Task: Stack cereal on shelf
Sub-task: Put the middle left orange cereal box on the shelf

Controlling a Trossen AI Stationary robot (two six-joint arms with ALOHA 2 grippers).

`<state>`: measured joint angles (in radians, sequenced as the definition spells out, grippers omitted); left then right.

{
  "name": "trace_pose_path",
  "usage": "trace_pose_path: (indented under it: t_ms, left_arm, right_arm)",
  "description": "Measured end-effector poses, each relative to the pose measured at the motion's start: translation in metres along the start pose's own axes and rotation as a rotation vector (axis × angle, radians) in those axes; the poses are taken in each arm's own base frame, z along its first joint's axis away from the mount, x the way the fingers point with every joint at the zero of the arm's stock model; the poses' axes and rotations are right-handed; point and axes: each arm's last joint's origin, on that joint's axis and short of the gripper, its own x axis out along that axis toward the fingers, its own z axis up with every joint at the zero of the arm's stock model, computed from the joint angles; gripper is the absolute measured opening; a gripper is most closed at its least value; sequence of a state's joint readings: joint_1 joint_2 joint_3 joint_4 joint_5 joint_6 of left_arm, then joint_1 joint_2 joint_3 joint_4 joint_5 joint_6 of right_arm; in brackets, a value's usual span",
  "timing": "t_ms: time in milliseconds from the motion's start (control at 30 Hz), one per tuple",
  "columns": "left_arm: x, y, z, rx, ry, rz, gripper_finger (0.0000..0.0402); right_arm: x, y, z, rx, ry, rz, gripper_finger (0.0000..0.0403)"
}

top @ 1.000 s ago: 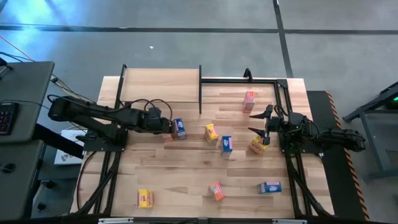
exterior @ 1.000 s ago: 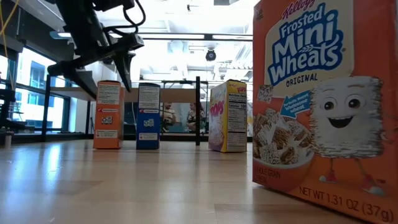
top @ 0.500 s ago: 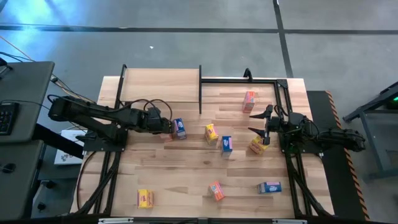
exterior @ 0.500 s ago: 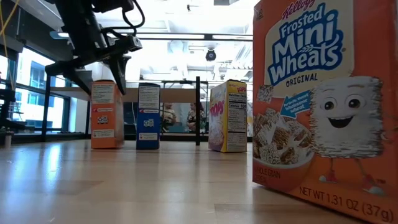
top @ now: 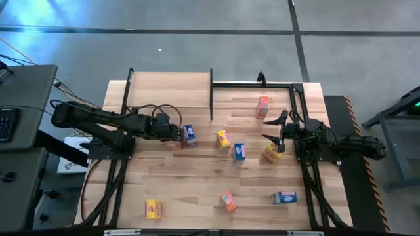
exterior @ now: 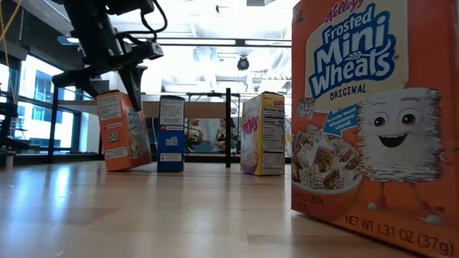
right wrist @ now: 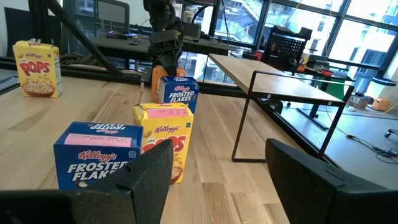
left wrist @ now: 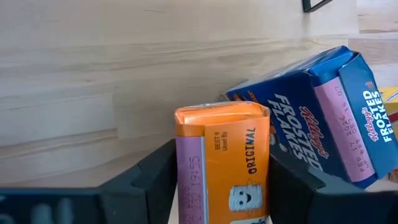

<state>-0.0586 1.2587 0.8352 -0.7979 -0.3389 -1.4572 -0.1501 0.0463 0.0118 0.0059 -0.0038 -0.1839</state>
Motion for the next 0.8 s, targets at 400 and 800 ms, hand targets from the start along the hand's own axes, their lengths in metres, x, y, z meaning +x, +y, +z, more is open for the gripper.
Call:
trace_pose_path:
  t_ms: [400, 800]
  left_arm:
    - [-0.0001, 0.0000, 0.0002, 0.112, -0.008, 0.000, 0.0172]
    - [-0.0002, 0.0019, 0.0086, 0.271, -0.018, 0.003, 0.0172]
  right_arm:
    - [0.0000, 0.0000, 0.0000, 0.000, 0.000, 0.000, 0.0248]
    - [0.0000, 0.0000, 0.0001, 0.000, 0.000, 0.000, 0.0248]
